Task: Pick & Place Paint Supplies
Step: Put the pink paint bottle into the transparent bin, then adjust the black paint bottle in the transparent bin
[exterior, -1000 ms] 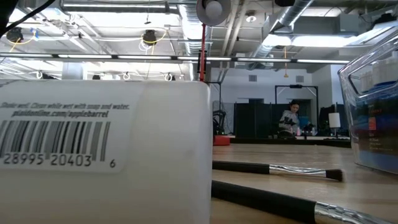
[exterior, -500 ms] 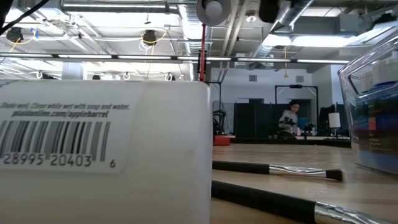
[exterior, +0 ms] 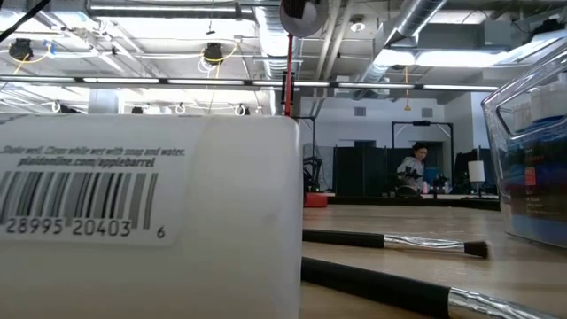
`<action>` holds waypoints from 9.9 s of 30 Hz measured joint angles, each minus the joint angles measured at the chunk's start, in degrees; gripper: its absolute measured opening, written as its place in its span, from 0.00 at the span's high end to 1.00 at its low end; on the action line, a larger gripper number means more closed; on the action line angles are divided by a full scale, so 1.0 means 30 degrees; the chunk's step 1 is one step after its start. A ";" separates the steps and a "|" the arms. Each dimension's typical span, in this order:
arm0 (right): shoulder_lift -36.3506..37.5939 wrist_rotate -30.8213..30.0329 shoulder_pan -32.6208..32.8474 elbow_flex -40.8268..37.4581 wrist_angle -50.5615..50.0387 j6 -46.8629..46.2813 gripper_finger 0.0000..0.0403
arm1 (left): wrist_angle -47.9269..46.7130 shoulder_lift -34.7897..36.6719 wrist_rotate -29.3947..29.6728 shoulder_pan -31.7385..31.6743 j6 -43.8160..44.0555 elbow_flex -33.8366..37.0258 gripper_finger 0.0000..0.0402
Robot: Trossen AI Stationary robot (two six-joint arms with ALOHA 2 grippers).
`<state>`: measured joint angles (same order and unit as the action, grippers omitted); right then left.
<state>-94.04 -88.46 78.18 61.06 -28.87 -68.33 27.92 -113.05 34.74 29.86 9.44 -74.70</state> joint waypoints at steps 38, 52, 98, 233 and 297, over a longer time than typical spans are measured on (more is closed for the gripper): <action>-0.0007 0.2545 -0.1367 -0.4482 0.2099 -0.0196 0.58 | 0.3149 0.0437 0.0052 0.0212 0.0309 0.2021 0.32; -0.0007 0.2392 -0.1864 -0.5377 0.2630 0.0471 0.58 | 0.3134 0.0423 -0.0181 0.0297 0.0380 0.2014 0.32; -0.2684 0.2831 -0.2088 -0.5575 0.4638 -0.0085 0.53 | 0.3112 0.0415 -0.0164 0.0535 0.0519 0.2006 0.32; 0.0299 1.2611 -0.2232 -0.1947 -0.5184 -0.4767 0.25 | 0.2992 0.0415 -0.0742 0.0555 0.0594 0.2006 0.32; -0.1887 1.4402 -0.3427 -0.1976 -0.8098 -0.8656 0.94 | 0.2974 0.0415 -0.0742 0.0555 0.0598 0.2006 0.32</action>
<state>-99.70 -45.26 67.90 55.13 -53.17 -94.30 36.84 -111.81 32.51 31.53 11.24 -68.69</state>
